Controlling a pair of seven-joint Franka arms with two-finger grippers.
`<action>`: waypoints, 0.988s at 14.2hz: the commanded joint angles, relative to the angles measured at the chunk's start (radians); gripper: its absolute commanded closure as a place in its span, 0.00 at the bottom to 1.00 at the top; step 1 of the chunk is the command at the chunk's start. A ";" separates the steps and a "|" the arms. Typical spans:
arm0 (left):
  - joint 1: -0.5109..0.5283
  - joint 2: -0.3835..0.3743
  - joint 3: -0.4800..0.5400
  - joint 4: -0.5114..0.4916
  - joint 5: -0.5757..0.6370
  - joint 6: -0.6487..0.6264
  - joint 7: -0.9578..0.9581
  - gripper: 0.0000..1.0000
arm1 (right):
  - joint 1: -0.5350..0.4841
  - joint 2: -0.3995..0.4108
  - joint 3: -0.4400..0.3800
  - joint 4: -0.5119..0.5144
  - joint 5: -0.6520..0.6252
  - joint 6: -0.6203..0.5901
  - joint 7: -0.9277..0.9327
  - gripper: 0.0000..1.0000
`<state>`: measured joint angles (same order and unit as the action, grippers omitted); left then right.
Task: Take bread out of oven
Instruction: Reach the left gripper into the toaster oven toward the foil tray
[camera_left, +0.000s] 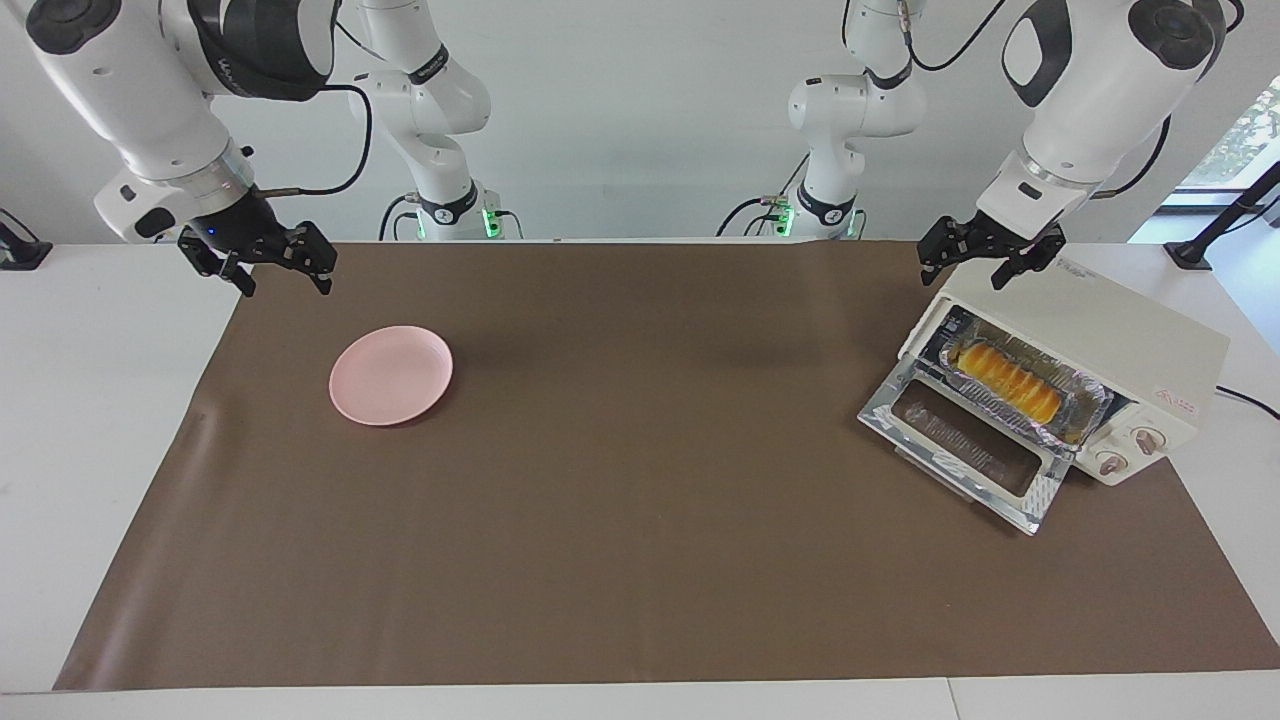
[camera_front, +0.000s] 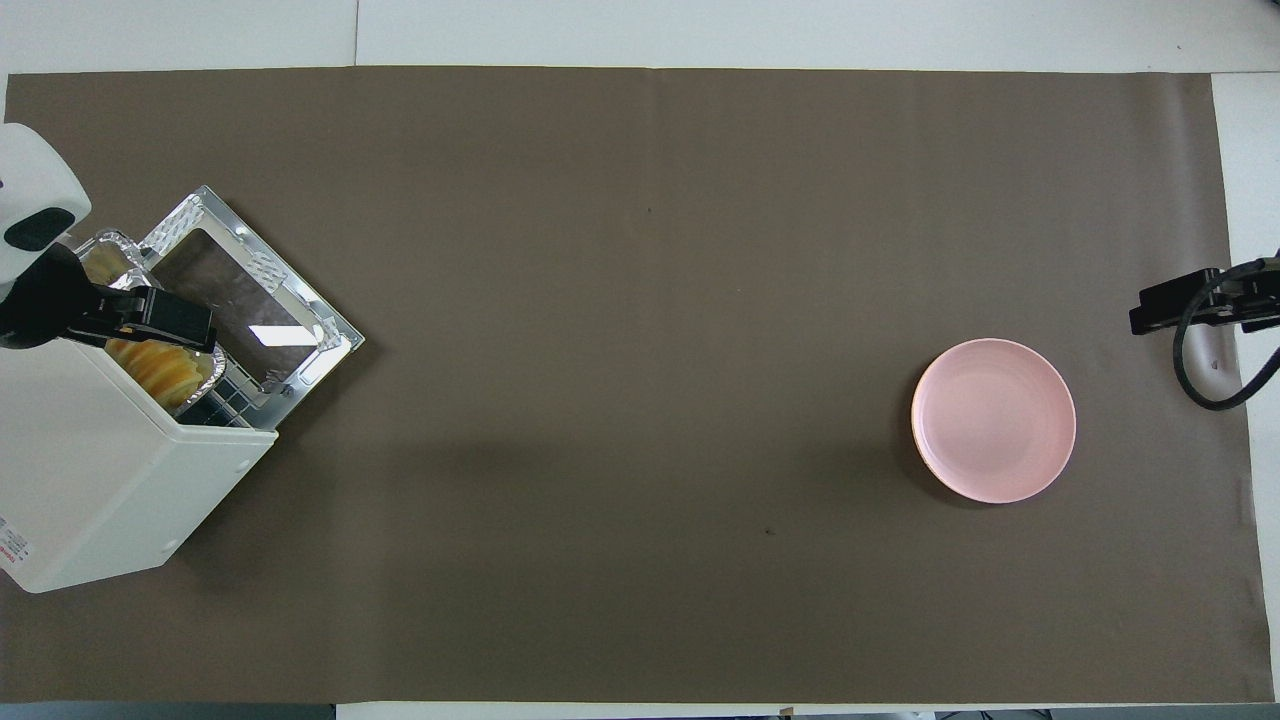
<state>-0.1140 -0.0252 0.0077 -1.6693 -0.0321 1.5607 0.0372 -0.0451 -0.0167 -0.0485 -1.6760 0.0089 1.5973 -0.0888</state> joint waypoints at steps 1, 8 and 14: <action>-0.009 -0.019 0.005 -0.017 0.006 0.015 0.009 0.00 | -0.002 -0.020 -0.001 -0.019 -0.015 -0.008 -0.019 0.00; -0.030 0.059 0.005 0.031 0.030 0.016 0.004 0.00 | -0.002 -0.020 -0.001 -0.019 -0.015 -0.010 -0.019 0.00; -0.058 0.310 0.031 0.261 0.075 -0.042 -0.141 0.00 | -0.002 -0.020 -0.001 -0.019 -0.015 -0.008 -0.019 0.00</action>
<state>-0.1416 0.1725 0.0108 -1.5352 0.0179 1.5665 -0.0312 -0.0451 -0.0167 -0.0485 -1.6760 0.0089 1.5973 -0.0888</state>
